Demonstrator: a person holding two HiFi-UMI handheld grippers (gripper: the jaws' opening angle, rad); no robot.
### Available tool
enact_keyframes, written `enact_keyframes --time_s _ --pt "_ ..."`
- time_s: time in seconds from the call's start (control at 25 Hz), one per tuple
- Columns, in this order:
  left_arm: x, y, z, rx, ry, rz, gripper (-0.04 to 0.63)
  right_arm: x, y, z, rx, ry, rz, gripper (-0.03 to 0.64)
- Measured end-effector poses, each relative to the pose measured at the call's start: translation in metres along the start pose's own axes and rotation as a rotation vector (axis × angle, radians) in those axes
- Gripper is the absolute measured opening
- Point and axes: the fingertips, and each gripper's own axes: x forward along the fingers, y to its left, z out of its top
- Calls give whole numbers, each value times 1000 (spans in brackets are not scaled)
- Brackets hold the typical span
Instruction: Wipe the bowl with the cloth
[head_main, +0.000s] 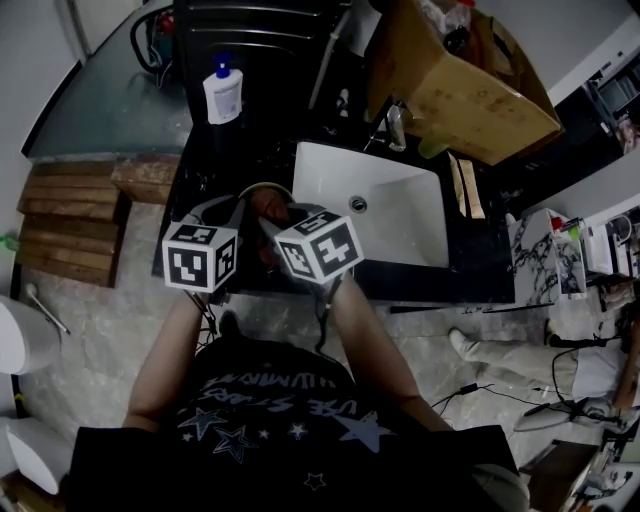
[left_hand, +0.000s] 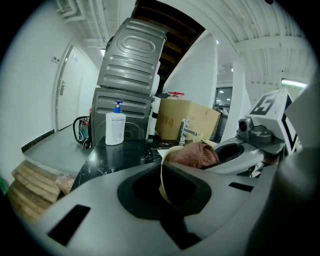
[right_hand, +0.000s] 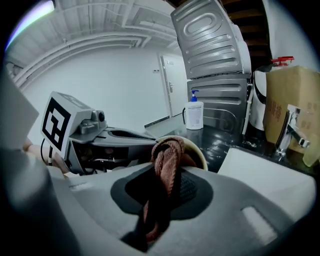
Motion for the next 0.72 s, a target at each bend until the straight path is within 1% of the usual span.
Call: enact_keyframes --time_s 0.2,0.32,0.44,0.56,0.72 --pt "0 -5 -3 37 15 -25 17 10 -2 7 35 -25 17 69" --pt "1 -2 -2 46 2 -25 18 16 -7 7 106 -39 17 69" --pt "2 1 1 59 -8 -22 18 19 -15 6 156 -41 -14 69" --pt "2 3 2 91 -9 -14 18 21 -19 7 121 -23 -63 69" --pt "2 7 4 101 -18 -12 18 23 -25 5 100 5 -110 69"
